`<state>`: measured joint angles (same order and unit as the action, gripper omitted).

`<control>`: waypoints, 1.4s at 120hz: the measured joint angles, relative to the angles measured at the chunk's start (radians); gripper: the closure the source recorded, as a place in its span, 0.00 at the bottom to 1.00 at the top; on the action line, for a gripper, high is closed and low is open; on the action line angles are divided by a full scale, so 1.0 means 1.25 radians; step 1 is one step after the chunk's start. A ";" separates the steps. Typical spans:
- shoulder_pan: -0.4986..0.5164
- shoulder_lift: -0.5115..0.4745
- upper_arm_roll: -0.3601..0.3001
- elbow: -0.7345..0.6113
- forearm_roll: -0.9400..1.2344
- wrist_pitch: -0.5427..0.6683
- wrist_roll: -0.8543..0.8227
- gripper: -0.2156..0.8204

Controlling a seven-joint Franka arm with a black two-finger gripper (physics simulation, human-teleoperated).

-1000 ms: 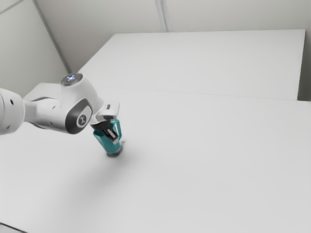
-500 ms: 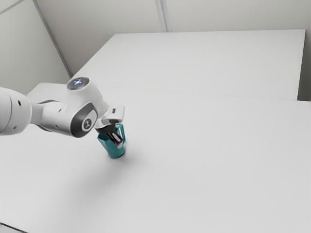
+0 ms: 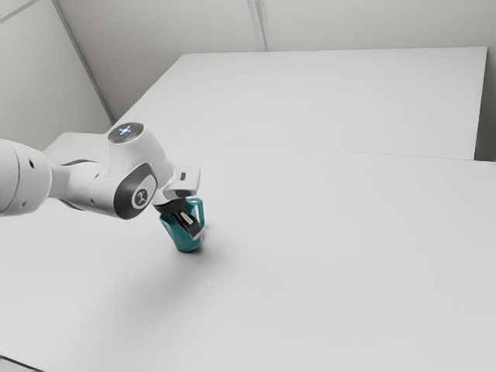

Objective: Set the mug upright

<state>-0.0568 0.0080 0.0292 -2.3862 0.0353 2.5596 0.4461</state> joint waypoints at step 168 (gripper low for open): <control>0.046 0.141 0.001 0.611 -0.033 -0.489 -0.103 0.23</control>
<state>0.0001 0.1841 0.0306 -1.6230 -0.0061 1.9489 0.3169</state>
